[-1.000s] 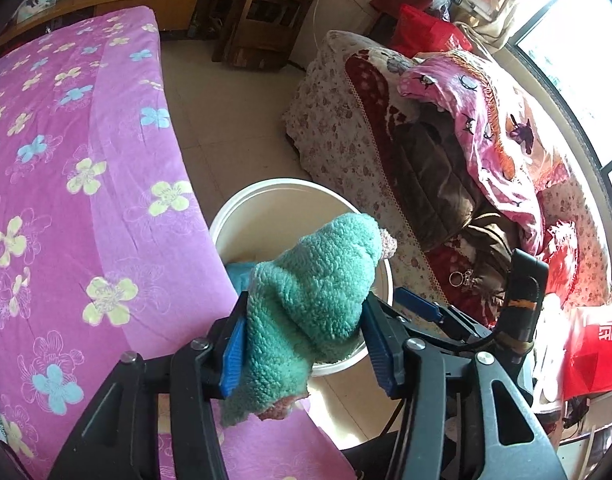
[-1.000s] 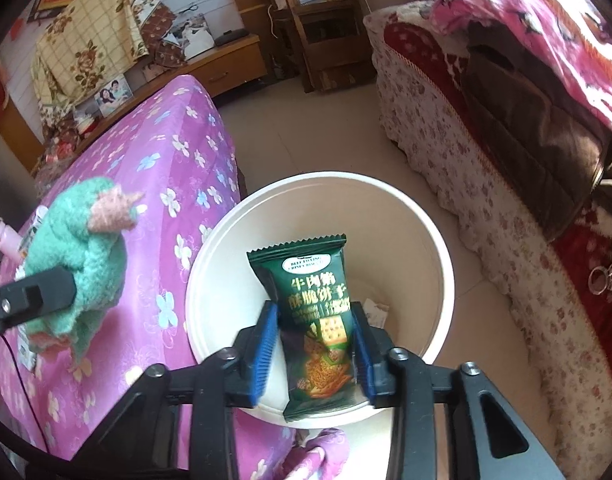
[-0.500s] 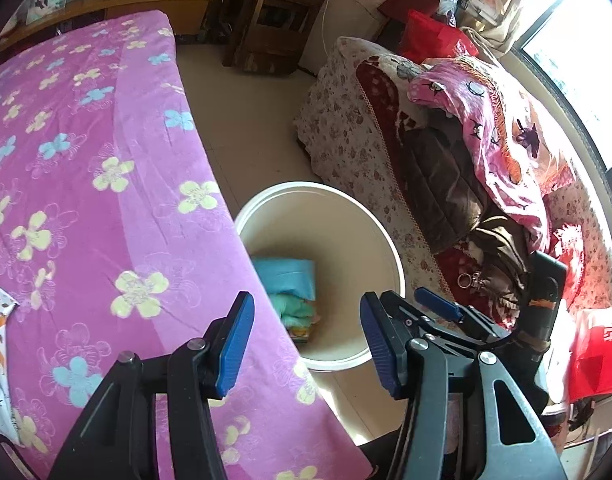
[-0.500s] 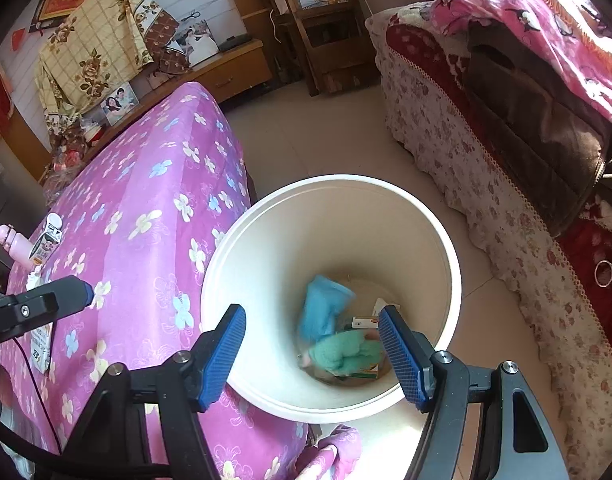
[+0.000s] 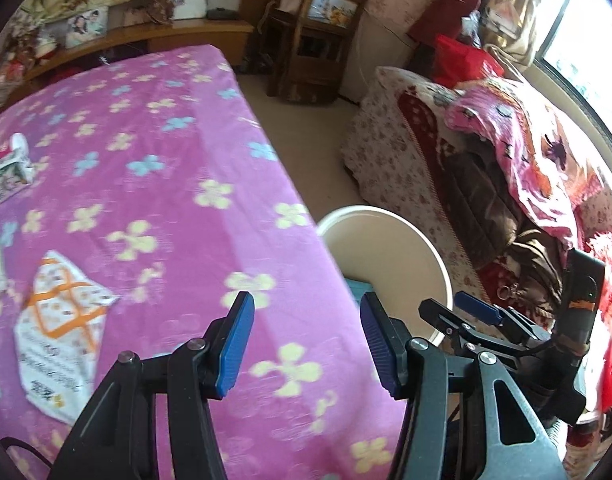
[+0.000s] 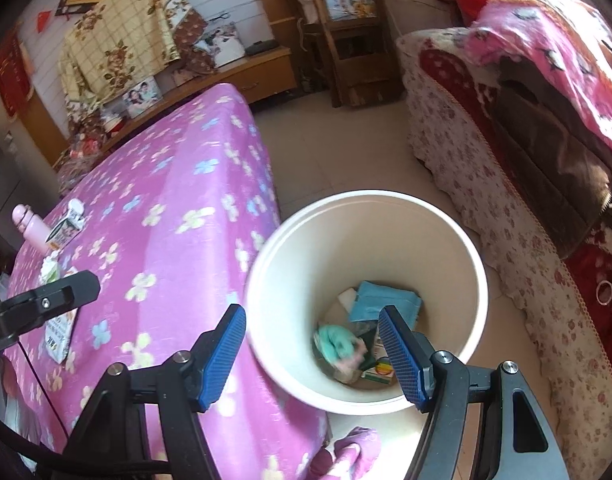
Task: Collect trash
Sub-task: 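Move both open tools back over the table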
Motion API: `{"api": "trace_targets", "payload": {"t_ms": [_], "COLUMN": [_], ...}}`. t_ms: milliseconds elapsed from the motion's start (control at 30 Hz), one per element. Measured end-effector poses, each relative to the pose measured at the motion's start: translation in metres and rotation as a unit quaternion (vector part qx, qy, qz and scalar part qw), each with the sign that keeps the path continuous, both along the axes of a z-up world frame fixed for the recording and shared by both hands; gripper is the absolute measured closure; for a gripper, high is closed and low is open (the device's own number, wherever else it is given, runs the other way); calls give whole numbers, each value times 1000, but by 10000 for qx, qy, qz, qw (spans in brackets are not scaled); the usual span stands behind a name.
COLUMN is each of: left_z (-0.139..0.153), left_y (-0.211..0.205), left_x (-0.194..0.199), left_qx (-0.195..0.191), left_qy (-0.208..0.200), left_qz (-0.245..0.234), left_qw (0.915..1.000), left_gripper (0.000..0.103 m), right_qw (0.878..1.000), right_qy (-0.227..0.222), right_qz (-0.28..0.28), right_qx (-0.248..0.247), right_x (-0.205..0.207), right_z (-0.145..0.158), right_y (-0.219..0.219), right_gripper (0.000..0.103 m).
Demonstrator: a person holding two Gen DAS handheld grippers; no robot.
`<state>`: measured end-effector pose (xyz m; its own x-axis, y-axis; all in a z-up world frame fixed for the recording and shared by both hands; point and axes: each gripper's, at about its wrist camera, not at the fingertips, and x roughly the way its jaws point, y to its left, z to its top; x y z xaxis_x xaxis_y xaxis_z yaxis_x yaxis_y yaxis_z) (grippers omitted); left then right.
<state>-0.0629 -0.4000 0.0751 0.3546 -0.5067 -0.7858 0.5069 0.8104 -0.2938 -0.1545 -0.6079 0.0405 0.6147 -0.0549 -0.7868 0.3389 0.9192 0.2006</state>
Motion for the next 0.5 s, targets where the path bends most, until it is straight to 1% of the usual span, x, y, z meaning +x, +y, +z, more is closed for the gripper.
{"api": "trace_targets", "payload": {"t_ms": [67, 300, 400, 467, 500], "left_z": [2, 6, 4, -1, -5], "left_y": [15, 79, 116, 146, 163], "left_x": [2, 12, 22, 32, 39], "left_qx": [18, 108, 165, 153, 146], "left_qy": [-42, -161, -179, -140, -110], "left_qz": [122, 606, 885, 1165, 1339], "left_qw": [9999, 9980, 9958, 9930, 9908], "left_gripper": [47, 47, 42, 38, 37], "right_qw": [9999, 9981, 9965, 9951, 9941], "right_qy": [9, -33, -59, -66, -60], "right_qz": [116, 610, 832, 987, 1082], "right_qx": [-63, -37, 8, 50, 85], "right_x": [6, 29, 38, 44, 49], "right_z": [2, 11, 14, 15, 15], "right_y": [13, 64, 86, 102, 113], "right_gripper": [31, 31, 31, 31, 31]}}
